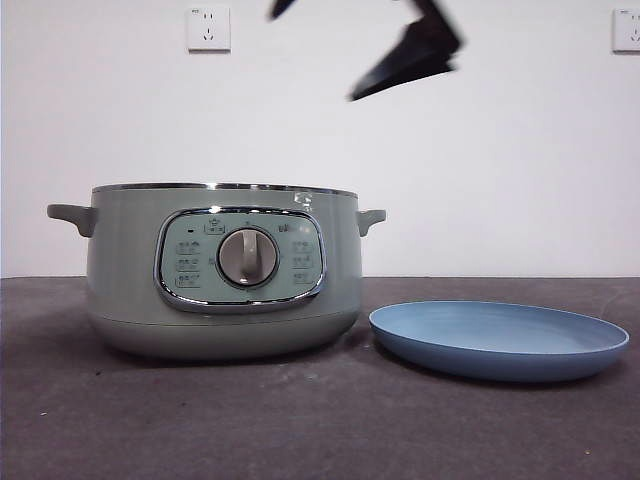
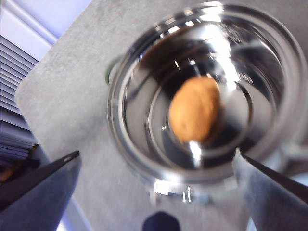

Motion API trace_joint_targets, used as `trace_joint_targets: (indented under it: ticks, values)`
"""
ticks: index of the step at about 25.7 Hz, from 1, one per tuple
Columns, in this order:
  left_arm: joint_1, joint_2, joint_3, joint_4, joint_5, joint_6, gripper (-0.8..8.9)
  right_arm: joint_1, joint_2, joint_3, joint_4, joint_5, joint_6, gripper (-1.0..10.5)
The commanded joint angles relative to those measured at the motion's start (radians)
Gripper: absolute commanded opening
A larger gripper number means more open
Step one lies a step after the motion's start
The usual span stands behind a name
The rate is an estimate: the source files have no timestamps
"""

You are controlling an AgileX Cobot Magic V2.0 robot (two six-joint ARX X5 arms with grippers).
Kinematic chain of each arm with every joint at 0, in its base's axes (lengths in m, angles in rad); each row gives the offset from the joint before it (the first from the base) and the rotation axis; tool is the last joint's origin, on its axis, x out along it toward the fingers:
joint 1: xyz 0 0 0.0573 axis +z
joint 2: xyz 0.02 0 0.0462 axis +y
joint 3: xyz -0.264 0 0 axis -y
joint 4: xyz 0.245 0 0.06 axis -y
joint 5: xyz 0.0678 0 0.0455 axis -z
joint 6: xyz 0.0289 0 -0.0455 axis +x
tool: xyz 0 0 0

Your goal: Take the potato out from the steamer,put the potato on the plate,close the lid

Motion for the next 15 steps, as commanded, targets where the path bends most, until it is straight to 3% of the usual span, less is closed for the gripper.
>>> trace_joint_targets:
  ticks: [1,6,15]
  values:
    - [0.002,-0.049,0.004,0.003,-0.026,-0.013,-0.12,0.035,0.121,0.114,-0.005,0.044,-0.002,6.6]
    - [0.002,-0.125,0.004,-0.06,-0.026,-0.039,-0.12,0.098,0.341,0.302,-0.021,0.164,-0.022,6.6]
    - [0.002,-0.15,0.004,-0.1,-0.024,-0.045,-0.12,0.14,0.502,0.316,0.059,0.302,-0.029,6.6]
